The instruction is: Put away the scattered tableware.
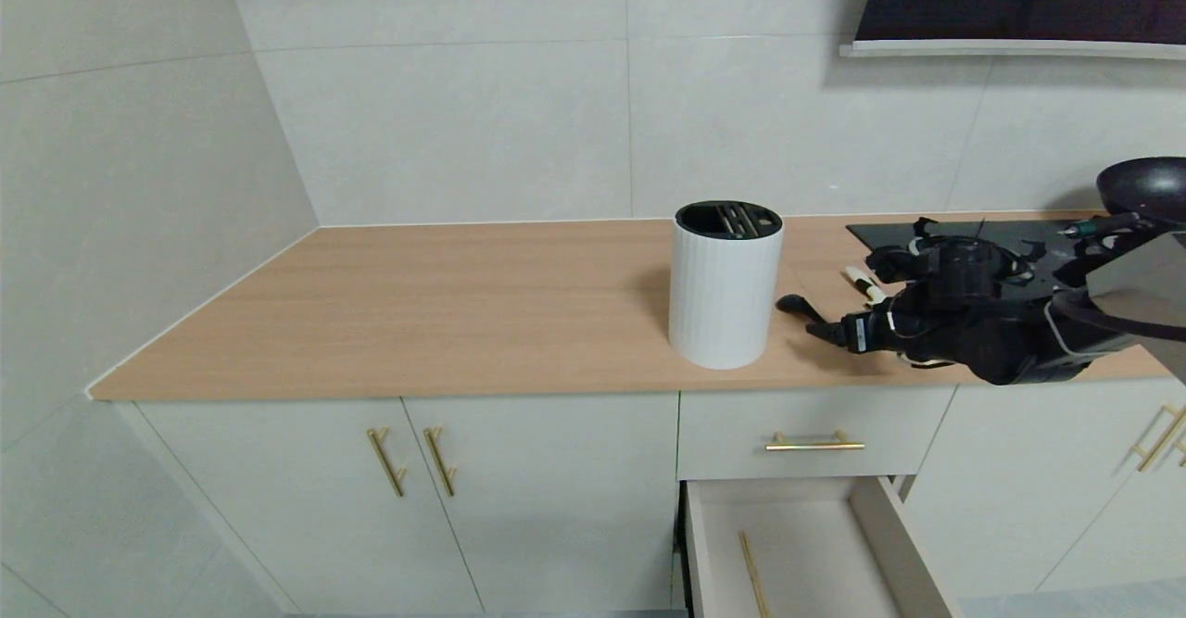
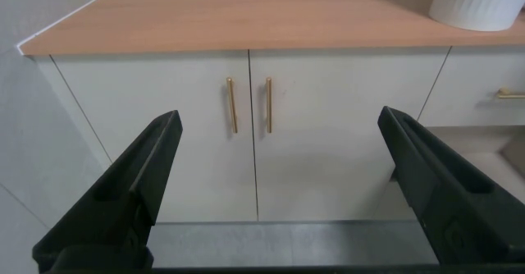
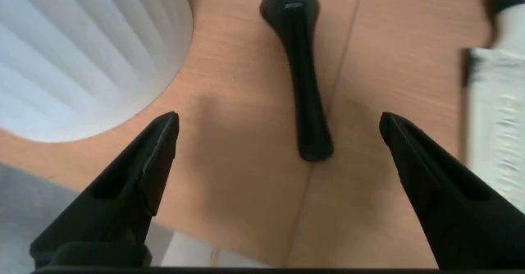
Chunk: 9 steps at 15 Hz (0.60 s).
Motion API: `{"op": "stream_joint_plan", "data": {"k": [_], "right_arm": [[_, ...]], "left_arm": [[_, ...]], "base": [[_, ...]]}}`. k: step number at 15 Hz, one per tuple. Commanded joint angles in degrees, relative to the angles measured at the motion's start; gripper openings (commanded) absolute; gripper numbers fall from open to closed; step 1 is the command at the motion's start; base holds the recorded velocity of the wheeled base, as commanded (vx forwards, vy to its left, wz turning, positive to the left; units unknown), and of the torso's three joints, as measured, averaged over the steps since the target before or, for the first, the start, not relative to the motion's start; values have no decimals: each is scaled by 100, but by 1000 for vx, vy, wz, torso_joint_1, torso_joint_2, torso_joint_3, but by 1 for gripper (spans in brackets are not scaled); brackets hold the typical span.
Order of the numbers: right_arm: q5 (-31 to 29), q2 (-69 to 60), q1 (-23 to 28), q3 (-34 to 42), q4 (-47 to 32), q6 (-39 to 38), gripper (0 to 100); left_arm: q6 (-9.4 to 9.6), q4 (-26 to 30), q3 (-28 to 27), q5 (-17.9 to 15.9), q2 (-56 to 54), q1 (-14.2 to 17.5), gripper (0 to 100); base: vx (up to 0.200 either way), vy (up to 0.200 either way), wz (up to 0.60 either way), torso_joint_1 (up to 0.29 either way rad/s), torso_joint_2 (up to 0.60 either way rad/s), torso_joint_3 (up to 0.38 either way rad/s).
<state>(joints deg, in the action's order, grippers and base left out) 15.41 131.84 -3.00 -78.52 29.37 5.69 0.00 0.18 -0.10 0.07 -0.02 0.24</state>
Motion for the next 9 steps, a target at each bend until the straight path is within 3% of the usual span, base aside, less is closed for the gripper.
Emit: {"op": "stream_joint_plan", "data": {"k": [1,9], "right_arm": [[24,448,-17,-129,175,-7,100],[-38,896,1,-621,201,-24,100]], "left_arm": [[0,-1,1,10,2,11,100],[0,8,1,1,2,2,100]], "base": [[0,0,0,0,0,0],[0,0,0,0,0,0]]}}
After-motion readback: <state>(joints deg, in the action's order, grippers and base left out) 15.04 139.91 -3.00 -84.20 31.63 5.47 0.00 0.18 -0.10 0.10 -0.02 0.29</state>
